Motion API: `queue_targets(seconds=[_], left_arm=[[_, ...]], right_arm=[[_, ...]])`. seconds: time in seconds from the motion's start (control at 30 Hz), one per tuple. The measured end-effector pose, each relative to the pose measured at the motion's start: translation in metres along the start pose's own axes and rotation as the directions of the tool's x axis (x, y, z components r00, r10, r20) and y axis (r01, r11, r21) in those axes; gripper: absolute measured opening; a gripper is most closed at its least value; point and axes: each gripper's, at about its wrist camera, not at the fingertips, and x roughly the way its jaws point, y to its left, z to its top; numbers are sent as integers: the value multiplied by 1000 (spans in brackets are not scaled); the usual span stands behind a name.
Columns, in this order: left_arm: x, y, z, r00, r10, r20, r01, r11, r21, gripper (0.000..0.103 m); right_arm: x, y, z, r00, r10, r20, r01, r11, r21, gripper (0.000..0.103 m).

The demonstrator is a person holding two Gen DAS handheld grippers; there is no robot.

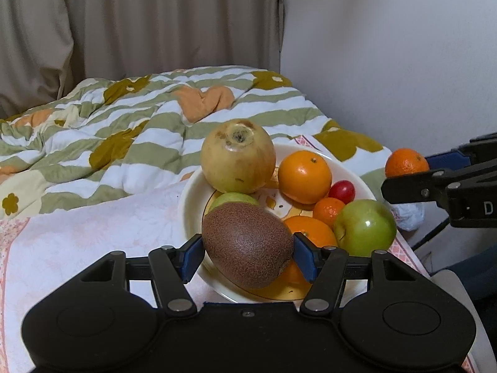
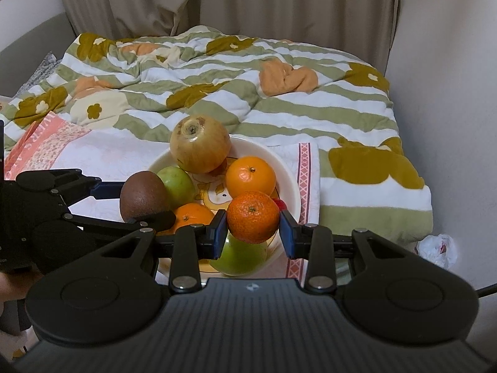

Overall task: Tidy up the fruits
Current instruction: 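Open the left tool over the bowl while the right tool releases the tangerine there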

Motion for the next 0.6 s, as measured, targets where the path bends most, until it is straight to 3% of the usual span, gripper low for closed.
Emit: queue_targets(seconds=[0.1,0.4,0.6], left_arm=[[-4,1,3,1000,8,28,-8,1000,-6,98],[-27,2,6,999,22,40,-21,999,-26,99],[-50,9,7,999,22,24,-20,994,-105,100]], right_arm=[[0,-1,0,1000,-1,0,1,1000,2,51],[-7,-3,2,1000,11,16,-11,1000,-3,51],[-15,1,10,998,43,37,-42,999,-27,51]])
